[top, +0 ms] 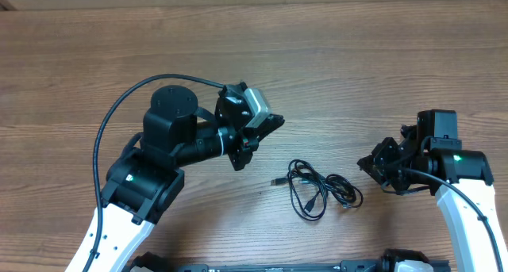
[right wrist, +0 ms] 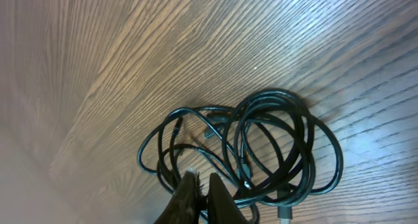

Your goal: Untangle cables

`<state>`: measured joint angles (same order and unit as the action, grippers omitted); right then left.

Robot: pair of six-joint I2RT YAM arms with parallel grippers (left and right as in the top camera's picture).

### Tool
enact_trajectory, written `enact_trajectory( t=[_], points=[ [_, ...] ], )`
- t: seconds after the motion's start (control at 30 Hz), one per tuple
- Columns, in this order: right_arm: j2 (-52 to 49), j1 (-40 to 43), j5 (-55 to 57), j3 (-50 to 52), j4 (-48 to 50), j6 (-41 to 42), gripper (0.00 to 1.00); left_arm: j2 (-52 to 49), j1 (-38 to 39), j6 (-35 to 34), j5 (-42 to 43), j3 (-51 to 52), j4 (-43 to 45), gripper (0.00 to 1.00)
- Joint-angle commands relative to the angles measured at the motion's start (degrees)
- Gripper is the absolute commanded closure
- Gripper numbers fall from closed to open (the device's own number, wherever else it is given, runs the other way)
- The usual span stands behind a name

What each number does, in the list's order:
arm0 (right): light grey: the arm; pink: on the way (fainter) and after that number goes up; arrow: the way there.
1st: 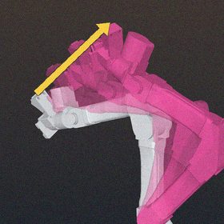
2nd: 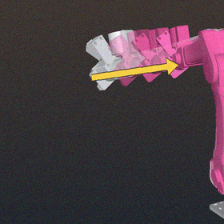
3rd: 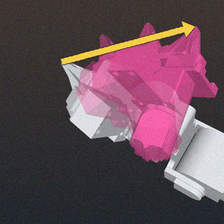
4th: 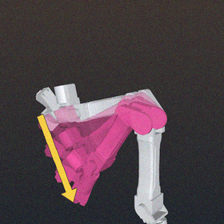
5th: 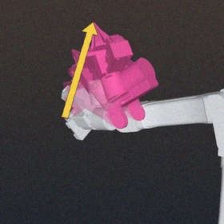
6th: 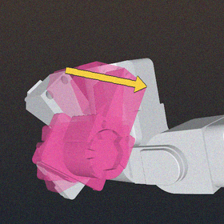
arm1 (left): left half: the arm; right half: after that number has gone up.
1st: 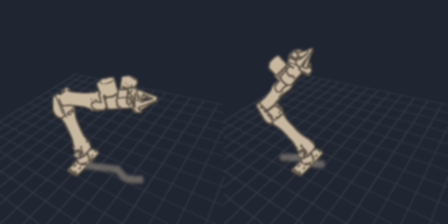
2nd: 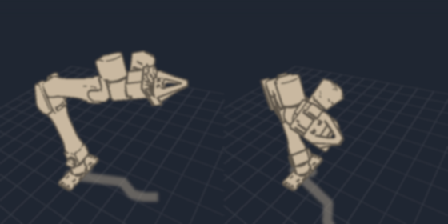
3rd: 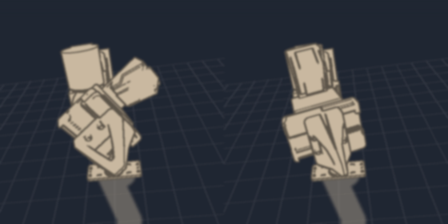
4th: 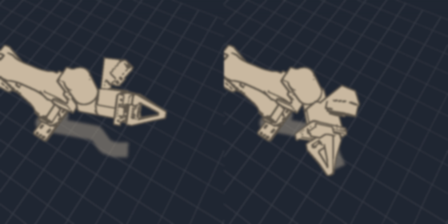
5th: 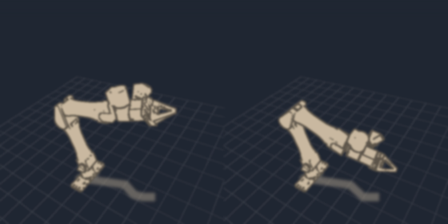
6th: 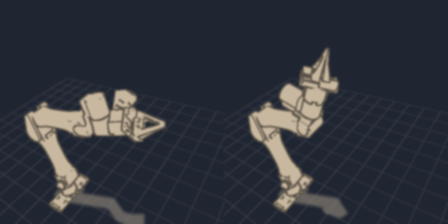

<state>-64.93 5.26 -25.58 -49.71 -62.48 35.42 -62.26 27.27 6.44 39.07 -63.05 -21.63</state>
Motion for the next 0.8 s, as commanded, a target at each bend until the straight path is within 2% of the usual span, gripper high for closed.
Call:
enact_trajectory(
  t=[0.0,0.13,0.27,0.47,0.57,0.63,0.7,0.77],
  points=[
    [0.39,0.17,-1.07,0.15,0.44,0.37,0.96,0.24,0.07,1.29,-0.48,-0.87,-1.01,0.96],
    [0.39,0.17,-1.07,0.15,0.42,0.35,0.96,0.24,0.07,1.27,-0.50,-0.87,-1.11,0.96],
    [0.39,0.17,-2.89,0.15,0.22,-1.53,0.88,0.24,0.07,1.27,-0.55,-0.87,-2.45,0.96],
    [0.42,0.17,-6.82,0.13,0.37,-5.51,0.87,0.24,0.07,1.27,-2.12,-0.87,-6.23,0.96],
    [0.96,0.17,-8.41,0.13,1.27,-9.35,0.84,0.11,0.07,0.59,-8.41,-0.87,-8.41,0.96],
    [1.86,0.17,-8.41,0.13,1.88,-10.01,0.82,0.07,0.07,-0.28,-9.49,-0.87,-8.90,0.96],
    [3.78,0.17,-8.41,0.13,2.43,-10.05,0.78,0.07,0.07,-0.24,-9.49,-0.87,-9.03,0.96],
    [6.32,0.17,-8.44,0.13,2.86,-10.03,0.69,0.07,0.07,-0.22,-9.68,-0.87,-8.76,0.96]
  ],
)
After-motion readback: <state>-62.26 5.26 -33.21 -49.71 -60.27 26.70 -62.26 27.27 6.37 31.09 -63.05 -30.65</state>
